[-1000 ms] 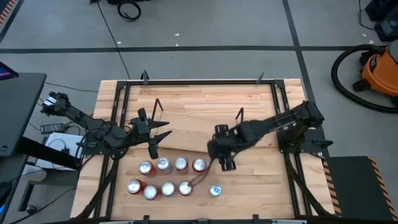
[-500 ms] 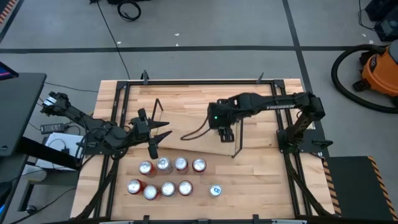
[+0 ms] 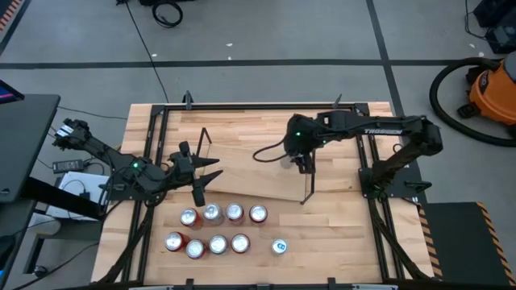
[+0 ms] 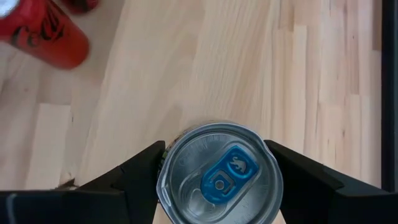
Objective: Place canned beverage on shelf
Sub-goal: Put the top blue soda can on the shelf
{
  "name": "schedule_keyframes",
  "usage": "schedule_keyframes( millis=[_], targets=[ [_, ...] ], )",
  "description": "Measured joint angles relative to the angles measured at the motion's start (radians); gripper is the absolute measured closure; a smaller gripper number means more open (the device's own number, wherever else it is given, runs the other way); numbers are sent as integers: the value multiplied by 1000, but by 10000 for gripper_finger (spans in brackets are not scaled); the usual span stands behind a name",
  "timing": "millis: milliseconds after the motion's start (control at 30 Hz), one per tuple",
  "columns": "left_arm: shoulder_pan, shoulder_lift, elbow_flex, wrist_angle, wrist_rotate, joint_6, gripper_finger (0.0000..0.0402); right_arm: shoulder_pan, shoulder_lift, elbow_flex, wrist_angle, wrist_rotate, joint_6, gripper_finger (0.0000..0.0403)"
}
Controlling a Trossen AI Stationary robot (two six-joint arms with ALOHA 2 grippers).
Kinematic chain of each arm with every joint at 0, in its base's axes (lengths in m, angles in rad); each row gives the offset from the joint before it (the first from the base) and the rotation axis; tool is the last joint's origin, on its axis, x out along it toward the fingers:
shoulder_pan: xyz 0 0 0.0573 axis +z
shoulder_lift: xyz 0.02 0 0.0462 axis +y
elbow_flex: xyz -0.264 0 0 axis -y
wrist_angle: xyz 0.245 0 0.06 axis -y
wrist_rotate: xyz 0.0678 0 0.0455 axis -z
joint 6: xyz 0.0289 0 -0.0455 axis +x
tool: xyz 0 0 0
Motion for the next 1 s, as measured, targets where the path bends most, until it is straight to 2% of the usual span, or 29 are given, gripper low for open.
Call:
schedule_keyframes(
  millis=[167,533,767,1000],
  targets=[
    [1,0,0,15,16,0,230,-50,-41,-85,50,-26,-53,137],
    [41,0,0,27,24,22,230,-47,32,-79,52,-37,-92,137],
    [41,0,0,27,53,23,230,-77,30,-54,28,-105,-56,135],
    [42,0,0,26,53,28,230,-81,43,-54,34,-73,-38,117]
  ],
)
